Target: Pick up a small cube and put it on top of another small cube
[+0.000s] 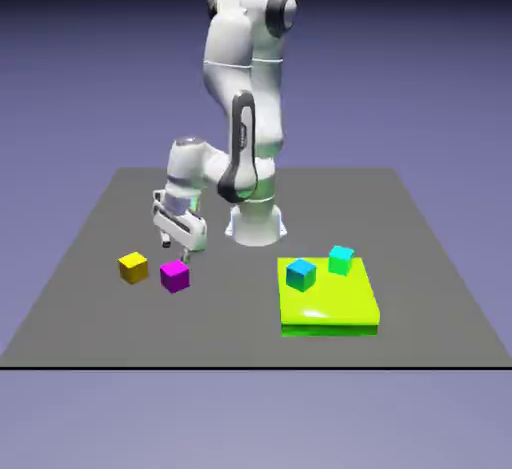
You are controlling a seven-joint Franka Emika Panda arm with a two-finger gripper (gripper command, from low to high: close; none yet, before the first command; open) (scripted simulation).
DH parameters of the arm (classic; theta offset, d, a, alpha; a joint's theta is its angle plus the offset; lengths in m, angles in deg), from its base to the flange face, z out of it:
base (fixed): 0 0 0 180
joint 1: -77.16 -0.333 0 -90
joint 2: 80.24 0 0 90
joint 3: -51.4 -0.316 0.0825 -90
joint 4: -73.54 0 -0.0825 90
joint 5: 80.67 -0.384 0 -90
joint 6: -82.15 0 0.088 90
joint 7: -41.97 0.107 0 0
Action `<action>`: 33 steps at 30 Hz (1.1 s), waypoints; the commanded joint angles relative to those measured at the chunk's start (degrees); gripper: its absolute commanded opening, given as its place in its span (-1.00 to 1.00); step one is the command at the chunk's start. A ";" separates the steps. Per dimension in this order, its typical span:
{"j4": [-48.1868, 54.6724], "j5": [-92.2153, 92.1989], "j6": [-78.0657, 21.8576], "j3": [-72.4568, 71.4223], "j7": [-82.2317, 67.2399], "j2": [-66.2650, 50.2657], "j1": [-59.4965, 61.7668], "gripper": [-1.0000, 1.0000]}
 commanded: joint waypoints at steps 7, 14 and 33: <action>2.58 0.18 6.96 14.53 -1.23 -9.62 -13.45 0.00; 5.16 0.36 13.92 29.05 -2.46 -19.23 -26.89 0.00; 0.82 0.06 2.22 4.63 -0.39 -3.07 -4.30 -1.00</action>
